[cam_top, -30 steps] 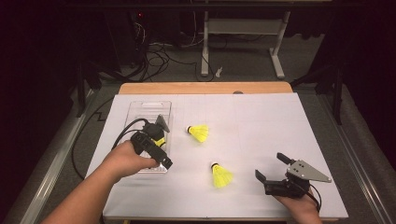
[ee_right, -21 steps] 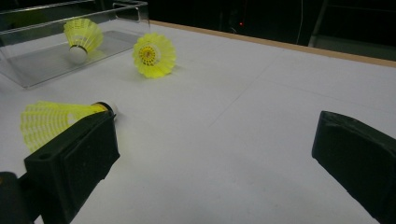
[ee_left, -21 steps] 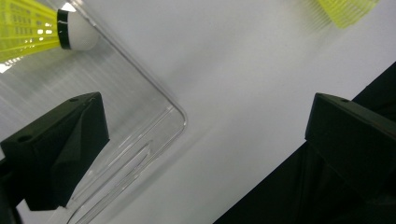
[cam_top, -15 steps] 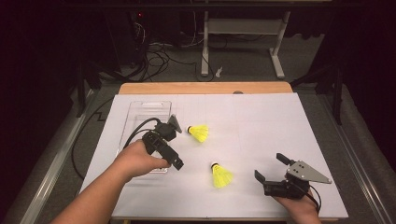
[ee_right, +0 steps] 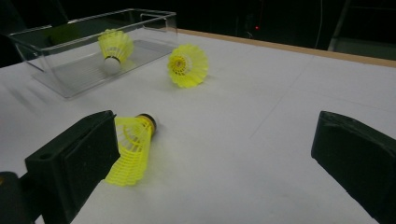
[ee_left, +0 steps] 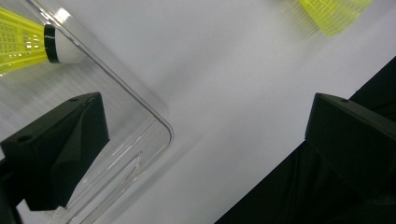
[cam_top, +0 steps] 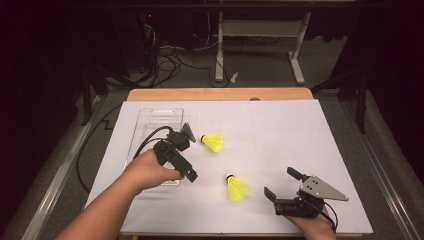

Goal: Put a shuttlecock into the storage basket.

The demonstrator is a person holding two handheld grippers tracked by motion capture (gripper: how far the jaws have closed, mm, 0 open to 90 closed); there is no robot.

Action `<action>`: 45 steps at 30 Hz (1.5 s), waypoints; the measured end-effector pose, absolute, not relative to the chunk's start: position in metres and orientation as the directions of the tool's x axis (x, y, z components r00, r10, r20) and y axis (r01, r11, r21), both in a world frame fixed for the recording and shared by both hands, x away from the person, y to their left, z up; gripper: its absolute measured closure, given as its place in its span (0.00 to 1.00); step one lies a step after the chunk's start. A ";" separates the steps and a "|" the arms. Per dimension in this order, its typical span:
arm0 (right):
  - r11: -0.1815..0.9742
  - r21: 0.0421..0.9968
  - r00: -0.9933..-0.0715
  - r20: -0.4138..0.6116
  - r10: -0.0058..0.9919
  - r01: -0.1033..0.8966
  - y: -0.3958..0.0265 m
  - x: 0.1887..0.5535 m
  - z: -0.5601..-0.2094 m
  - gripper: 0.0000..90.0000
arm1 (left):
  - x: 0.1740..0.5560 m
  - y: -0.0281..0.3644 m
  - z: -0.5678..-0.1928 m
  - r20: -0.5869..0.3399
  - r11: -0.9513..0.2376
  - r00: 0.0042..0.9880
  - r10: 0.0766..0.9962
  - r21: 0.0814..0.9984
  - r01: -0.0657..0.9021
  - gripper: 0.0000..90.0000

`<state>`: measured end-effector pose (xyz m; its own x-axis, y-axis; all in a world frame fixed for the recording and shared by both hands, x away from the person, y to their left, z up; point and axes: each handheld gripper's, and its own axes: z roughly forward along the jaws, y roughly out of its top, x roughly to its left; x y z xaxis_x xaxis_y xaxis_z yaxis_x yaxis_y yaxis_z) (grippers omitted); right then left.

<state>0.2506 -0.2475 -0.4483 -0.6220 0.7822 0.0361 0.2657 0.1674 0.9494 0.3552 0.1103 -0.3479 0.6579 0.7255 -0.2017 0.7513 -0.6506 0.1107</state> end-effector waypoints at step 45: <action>0.292 0.849 -0.695 0.117 0.709 0.441 -0.148 0.244 -0.472 0.51 | 0.357 0.113 -0.354 -0.214 -0.656 0.662 0.718 0.110 0.747 0.01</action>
<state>0.2436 -0.1480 -0.4721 -0.6953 0.7091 0.1174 0.4411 0.2920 0.8487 0.3571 0.1134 -0.3536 0.6621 0.7183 -0.2138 0.7470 -0.6557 0.1103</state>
